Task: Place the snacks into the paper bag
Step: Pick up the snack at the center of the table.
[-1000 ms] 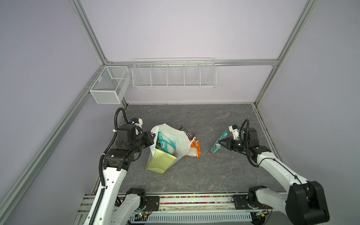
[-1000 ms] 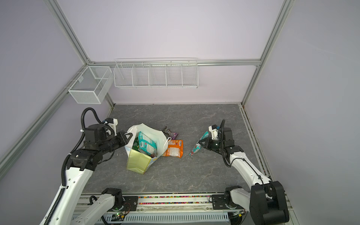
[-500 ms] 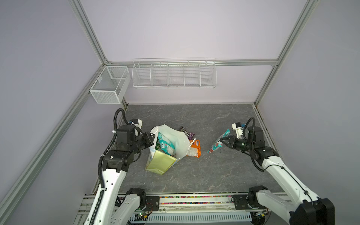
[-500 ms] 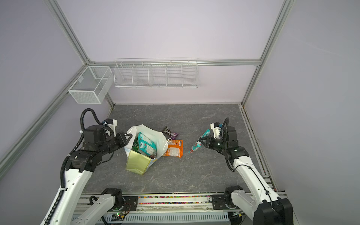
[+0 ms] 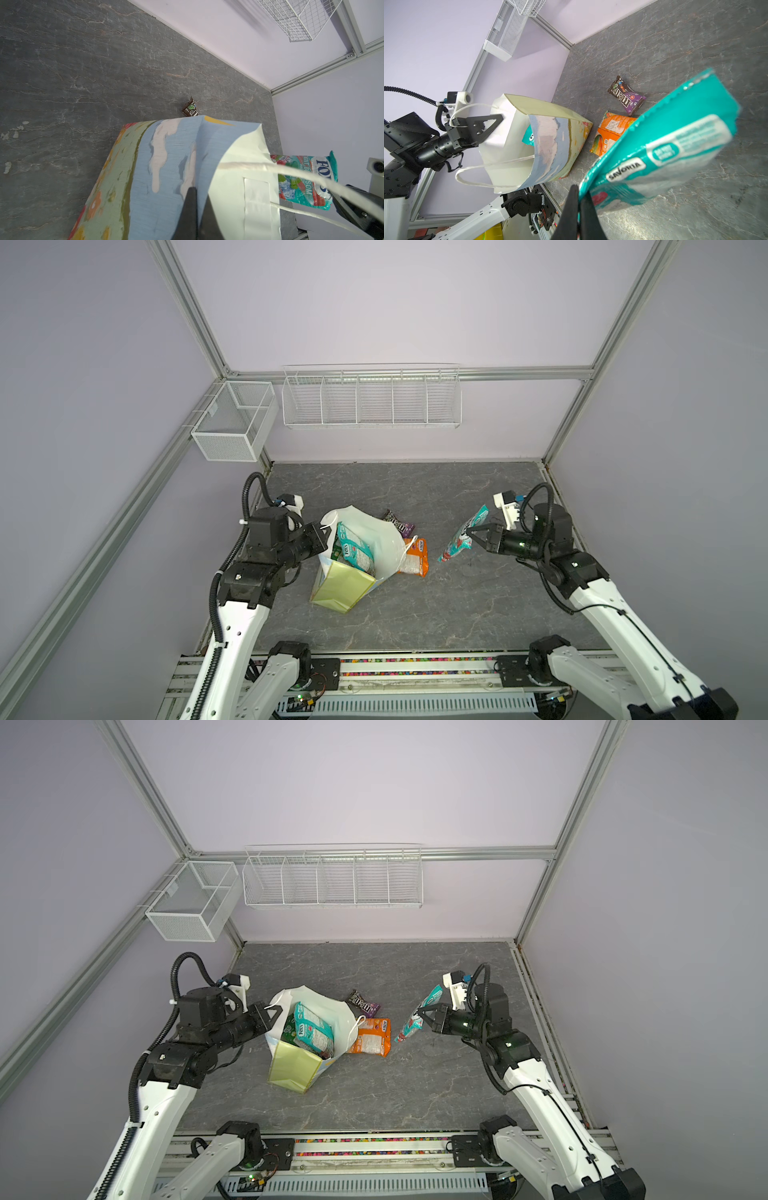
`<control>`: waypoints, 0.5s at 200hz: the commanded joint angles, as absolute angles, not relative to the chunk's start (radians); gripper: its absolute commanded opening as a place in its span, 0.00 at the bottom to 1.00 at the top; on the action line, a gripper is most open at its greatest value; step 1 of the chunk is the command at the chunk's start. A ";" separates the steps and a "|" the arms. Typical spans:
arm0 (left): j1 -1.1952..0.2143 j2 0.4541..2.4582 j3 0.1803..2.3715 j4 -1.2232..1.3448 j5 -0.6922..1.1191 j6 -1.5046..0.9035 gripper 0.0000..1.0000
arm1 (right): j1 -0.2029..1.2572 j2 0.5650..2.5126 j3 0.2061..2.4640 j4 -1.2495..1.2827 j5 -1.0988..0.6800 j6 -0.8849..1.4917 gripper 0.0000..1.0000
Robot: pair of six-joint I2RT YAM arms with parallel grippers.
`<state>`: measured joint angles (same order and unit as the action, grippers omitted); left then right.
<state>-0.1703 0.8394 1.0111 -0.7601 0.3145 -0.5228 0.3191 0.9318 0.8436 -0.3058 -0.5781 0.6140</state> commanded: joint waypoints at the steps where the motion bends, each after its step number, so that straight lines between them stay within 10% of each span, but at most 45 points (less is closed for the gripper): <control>1: -0.167 0.818 1.012 -0.717 0.332 -0.540 0.00 | 0.350 0.925 0.913 -0.291 -0.560 0.615 0.07; 100: -0.167 0.815 1.009 -0.718 0.333 -0.538 0.00 | 0.484 0.984 1.059 -0.311 -0.496 0.588 0.07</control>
<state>-0.1703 0.8368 1.0077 -0.7563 0.3145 -0.5232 0.4561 0.9749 1.0019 -0.3370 -0.5148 0.6094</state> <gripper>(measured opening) 0.047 0.070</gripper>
